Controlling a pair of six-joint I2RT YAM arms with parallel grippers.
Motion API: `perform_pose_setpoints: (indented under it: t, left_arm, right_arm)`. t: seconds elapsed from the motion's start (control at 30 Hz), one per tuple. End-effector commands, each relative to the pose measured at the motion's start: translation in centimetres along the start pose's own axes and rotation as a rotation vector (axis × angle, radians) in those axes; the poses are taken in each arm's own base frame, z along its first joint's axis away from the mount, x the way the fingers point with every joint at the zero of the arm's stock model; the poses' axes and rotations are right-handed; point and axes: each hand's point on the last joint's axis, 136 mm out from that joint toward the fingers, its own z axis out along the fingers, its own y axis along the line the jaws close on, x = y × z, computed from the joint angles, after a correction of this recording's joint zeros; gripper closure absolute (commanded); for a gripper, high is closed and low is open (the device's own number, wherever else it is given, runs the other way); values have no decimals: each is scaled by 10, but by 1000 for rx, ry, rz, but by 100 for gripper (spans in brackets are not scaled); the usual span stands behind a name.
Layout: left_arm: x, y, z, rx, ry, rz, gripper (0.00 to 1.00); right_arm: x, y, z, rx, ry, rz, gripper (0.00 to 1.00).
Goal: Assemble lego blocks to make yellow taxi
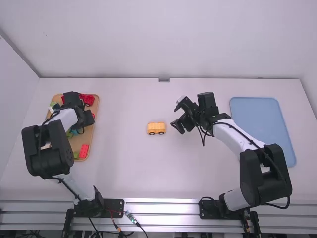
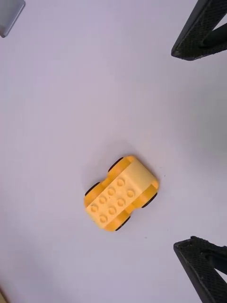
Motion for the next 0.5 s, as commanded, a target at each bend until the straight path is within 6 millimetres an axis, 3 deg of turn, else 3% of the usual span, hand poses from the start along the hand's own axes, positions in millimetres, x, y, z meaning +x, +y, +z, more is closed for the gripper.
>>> perform_pose_setpoints:
  t: [0.0, 0.27, 0.47]
  left_arm:
    - [-1, 2, 1, -13, -6, 15, 59]
    - [-6, 3, -3, -8, 2, 110, 55]
    - [-12, 19, -8, -102, -1, 173, 56]
  right_arm:
    - [-4, 1, -6, 7, -14, -6, 1]
    - [-3, 1, -6, 5, -12, -5, 1]
    - [-3, 1, -6, 5, -12, -4, 1]
